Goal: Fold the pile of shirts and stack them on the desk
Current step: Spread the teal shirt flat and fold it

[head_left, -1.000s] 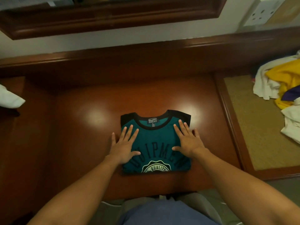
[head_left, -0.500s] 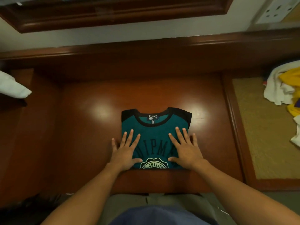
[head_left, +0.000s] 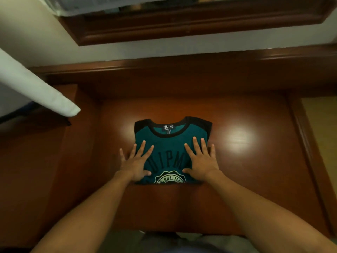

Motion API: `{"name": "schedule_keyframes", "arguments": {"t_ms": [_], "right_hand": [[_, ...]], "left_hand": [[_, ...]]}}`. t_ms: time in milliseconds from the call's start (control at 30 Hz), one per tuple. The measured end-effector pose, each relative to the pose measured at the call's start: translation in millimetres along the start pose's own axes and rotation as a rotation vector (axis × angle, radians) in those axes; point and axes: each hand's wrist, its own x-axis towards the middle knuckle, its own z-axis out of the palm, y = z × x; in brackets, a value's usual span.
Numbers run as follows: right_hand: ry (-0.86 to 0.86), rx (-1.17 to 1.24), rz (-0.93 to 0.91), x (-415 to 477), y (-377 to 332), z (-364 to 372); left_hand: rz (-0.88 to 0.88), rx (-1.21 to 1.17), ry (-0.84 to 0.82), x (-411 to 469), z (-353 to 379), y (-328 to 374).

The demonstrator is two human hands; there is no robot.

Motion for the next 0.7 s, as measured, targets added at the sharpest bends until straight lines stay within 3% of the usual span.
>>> {"name": "schedule_keyframes", "arguments": {"t_ms": [133,267,367,700], "right_hand": [[-0.004,-0.001,0.021,33,-55,-11],[0.006,0.011,0.042,64,-96,-20],[0.024,0.0,0.035,85,-115,-27],[0.052,-0.022,0.047,129,-163,-46]], "left_hand": [[-0.038,0.042,0.031,12,-20,-53],[-0.046,0.01,0.163,24,-30,-80],[-0.004,-0.138,0.152,29,-21,-91],[-0.008,-0.194,0.153,52,-24,-146]]}}
